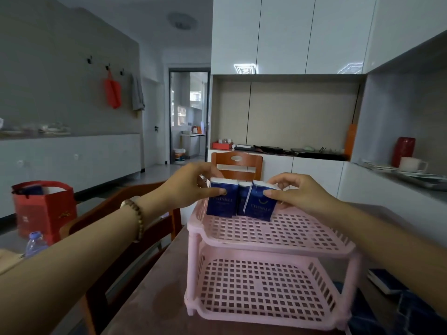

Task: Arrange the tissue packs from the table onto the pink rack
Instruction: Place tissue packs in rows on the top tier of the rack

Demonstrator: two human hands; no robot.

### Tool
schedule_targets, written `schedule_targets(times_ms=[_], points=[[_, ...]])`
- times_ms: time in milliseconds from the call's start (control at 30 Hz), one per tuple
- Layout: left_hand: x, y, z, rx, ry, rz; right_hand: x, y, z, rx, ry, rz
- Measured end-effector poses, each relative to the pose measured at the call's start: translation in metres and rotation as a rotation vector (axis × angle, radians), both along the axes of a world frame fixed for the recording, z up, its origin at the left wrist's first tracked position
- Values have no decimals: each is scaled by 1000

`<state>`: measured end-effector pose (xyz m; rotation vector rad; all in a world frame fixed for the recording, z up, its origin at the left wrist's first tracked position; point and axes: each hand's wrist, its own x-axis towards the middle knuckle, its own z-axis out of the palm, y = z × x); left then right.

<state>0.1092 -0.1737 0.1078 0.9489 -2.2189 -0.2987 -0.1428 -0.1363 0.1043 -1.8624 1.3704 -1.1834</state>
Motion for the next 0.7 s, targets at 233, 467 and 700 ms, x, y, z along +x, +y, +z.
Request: schedule_targets(times_ms=[233,467,700], points=[[-3,-12,-10,-5,6,18,10,-16,-6,-65,119,6],[-4,-14,-14,5,37,45,14,-23,-10,-100,142,-27],[-3,-14,-16,34,80,86,12,-23,-13,-126,182,-22]])
